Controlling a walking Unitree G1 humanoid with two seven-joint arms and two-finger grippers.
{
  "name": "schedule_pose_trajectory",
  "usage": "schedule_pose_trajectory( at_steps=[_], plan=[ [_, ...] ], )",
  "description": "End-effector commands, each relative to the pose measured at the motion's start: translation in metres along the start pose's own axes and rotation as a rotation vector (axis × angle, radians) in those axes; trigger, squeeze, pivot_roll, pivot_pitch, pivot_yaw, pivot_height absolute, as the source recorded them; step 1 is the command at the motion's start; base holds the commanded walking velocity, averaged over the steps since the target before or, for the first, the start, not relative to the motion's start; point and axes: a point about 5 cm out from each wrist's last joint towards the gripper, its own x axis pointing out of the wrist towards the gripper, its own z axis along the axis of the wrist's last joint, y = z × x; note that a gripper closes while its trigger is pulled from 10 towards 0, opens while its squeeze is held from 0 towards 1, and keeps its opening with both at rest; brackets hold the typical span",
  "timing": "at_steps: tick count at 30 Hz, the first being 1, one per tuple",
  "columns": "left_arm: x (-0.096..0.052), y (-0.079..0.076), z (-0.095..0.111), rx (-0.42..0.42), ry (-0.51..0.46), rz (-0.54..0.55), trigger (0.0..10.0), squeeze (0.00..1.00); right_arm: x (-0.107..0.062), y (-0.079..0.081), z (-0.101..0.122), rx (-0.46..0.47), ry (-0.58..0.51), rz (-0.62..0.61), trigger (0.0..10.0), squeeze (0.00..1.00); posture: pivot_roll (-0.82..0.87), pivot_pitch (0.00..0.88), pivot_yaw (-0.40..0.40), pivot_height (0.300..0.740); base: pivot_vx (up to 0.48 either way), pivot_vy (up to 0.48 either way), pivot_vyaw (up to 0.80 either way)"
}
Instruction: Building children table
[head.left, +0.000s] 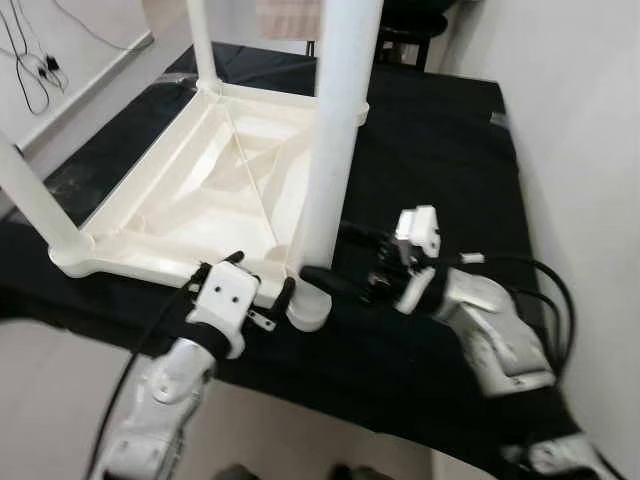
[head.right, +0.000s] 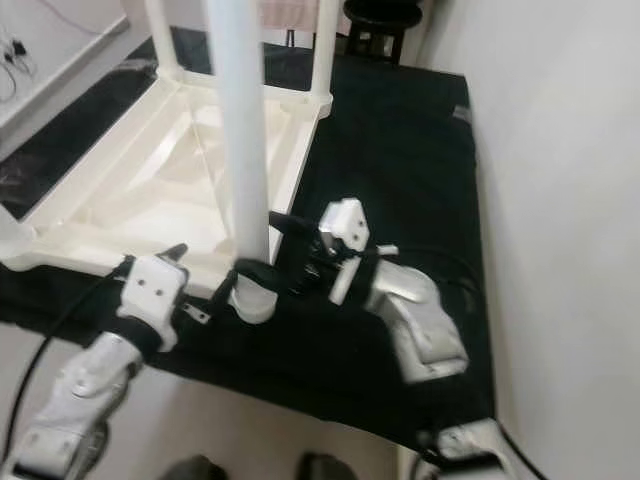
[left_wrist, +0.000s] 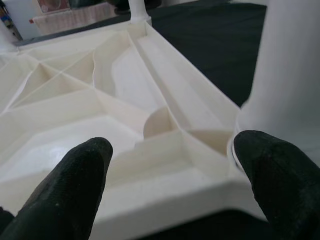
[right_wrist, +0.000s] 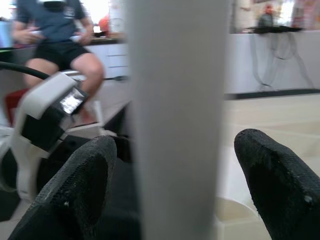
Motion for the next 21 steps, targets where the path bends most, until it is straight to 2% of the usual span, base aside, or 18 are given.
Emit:
schedule_pose_trajectory(
  at_steps=[1, 4, 10, 13, 15, 16, 21],
  plan=[
    [-0.002, -0.002, -0.001, 0.012, 0.018, -0.012, 10.0, 0.00, 0.002, 0.003, -0.002, 0.004, 0.007, 0.052, 10.0, 0.00, 0.12, 0.186, -0.077, 0.740, 0.000, 0.000, 0.00],
    [-0.003, -0.006, -0.001, 0.017, 0.021, -0.030, 10.0, 0.00, 0.013, 0.006, 0.004, -0.009, 0.009, 0.152, 10.0, 0.00, 0.13, 0.195, -0.080, 0.740, 0.000, 0.000, 0.00],
    [-0.005, -0.008, 0.000, 0.013, 0.019, -0.042, 10.0, 0.00, 0.029, 0.004, 0.012, -0.032, 0.000, 0.216, 10.0, 0.00, 0.13, 0.204, -0.084, 0.740, 0.000, 0.000, 0.00],
    [-0.009, -0.011, 0.004, 0.008, 0.009, -0.055, 10.0, 0.00, 0.048, -0.002, 0.013, -0.074, 0.038, 0.275, 10.0, 0.00, 0.15, 0.219, -0.096, 0.740, 0.000, 0.000, 0.00],
    [-0.010, -0.011, 0.004, 0.008, 0.008, -0.056, 10.0, 0.00, 0.050, -0.002, 0.012, -0.081, 0.047, 0.284, 10.0, 0.00, 0.15, 0.219, -0.096, 0.740, 0.000, 0.000, 0.00],
    [-0.012, -0.010, 0.005, 0.014, 0.011, -0.052, 10.0, 0.00, 0.055, -0.006, 0.011, -0.111, 0.066, 0.262, 0.0, 0.00, 0.15, 0.232, -0.109, 0.740, 0.000, 0.000, 0.00],
    [-0.017, -0.007, 0.005, 0.026, 0.021, -0.027, 10.0, 0.00, 0.064, -0.011, 0.013, -0.143, 0.071, 0.223, 0.0, 0.00, 0.16, 0.246, -0.128, 0.740, 0.000, 0.000, 0.00]
  ],
)
